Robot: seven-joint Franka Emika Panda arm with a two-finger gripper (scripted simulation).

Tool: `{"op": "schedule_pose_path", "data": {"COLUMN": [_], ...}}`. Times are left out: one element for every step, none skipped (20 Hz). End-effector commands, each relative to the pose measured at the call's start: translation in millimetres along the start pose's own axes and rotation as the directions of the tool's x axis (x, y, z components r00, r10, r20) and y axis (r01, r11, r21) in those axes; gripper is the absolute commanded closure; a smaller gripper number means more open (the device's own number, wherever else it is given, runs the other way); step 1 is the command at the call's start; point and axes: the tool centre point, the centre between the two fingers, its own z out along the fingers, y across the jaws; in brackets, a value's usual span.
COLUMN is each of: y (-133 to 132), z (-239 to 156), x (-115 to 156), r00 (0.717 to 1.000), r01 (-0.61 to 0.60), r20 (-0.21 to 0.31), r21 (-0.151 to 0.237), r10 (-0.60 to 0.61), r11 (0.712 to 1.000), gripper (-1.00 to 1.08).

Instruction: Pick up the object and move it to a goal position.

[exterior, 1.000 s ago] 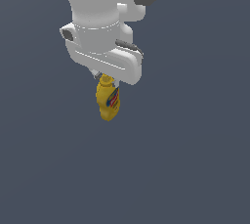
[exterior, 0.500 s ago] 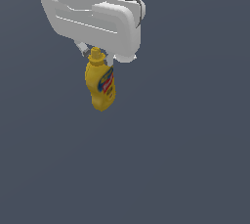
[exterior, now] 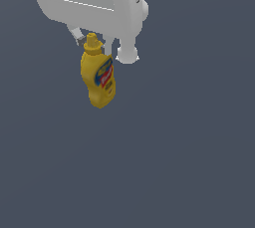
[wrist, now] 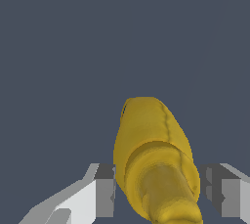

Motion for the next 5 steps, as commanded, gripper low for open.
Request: {"op": "schedule_pose_path", "data": {"y": [0.2,0.2,0.2,0.2,0.2], "z": [-8.6,-9.4,-10.0,-10.3,-10.4], "x": [0.7,0.9,1.1,1.2,1.2], "r00": [1.0,1.0,1.0,1.0,1.0], "r01": [0.0,0.0,0.0,0.0,0.0], "r20": [-0.008,-0.008,-0.008,-0.008,-0.008], "r21": [0.004,0.004,0.004,0.004,0.004], "r10": [0.0,0.0,0.0,0.0,0.0], "r11": [1.0,1.0,1.0,1.0,1.0], "gripper": [1.08,1.08,1.08,1.08,1.08]}}
